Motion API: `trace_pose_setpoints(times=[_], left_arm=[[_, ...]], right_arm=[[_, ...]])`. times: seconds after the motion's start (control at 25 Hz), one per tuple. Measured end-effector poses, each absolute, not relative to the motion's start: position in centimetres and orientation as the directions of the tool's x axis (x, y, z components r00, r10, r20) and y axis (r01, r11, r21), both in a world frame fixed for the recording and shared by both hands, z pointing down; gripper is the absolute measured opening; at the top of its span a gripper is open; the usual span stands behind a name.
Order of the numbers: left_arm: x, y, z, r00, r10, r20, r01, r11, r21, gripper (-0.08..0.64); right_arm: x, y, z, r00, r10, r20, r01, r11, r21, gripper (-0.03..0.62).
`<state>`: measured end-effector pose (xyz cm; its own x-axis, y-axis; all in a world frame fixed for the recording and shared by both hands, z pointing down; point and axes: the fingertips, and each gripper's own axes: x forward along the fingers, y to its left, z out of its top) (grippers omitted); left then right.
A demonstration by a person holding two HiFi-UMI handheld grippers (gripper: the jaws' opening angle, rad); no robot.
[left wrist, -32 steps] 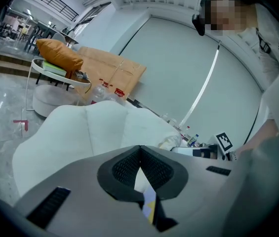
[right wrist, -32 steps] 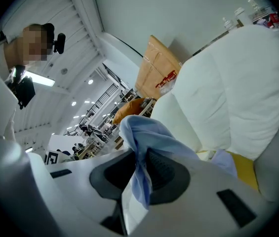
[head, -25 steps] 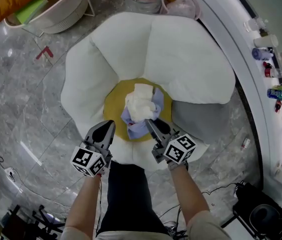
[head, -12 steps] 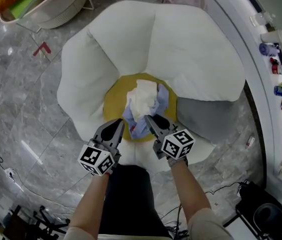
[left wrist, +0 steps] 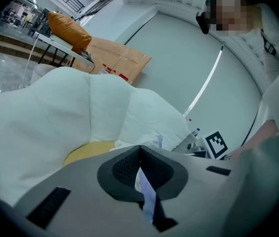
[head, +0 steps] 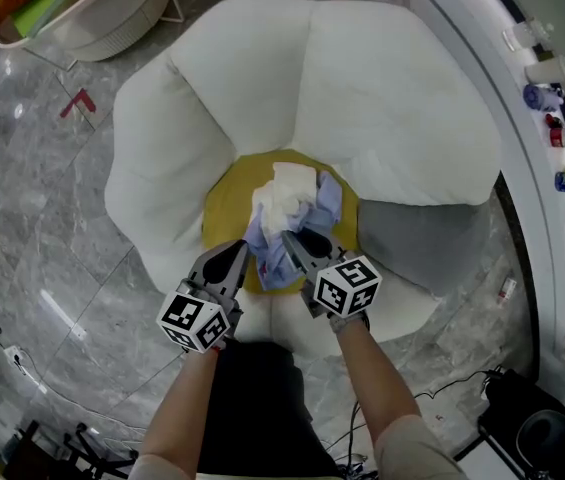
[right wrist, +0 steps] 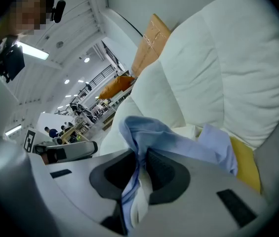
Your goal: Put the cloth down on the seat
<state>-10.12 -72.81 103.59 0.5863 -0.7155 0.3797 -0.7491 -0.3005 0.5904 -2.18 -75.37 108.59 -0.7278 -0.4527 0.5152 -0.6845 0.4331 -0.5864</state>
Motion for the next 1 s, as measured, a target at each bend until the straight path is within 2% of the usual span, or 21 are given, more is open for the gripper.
trace_pose_setpoints(times=[0.52, 1.0], left_arm=[[-9.6, -71.9, 109.0, 0.59, -0.715, 0.376, -0.742, -0.295, 0.602, 0.014], [-9.3, -72.4, 110.2, 0.585, -0.724, 0.365, -0.738, -0.288, 0.61, 0.014]], right_arm=[[-2.9, -75.1, 111.9, -0.721, -0.466, 0.512, -0.693, 0.49, -0.529, 0.083], [-3.1, -75.2, 113.1, -0.713, -0.479, 0.513, -0.7, 0.52, -0.489, 0.083]])
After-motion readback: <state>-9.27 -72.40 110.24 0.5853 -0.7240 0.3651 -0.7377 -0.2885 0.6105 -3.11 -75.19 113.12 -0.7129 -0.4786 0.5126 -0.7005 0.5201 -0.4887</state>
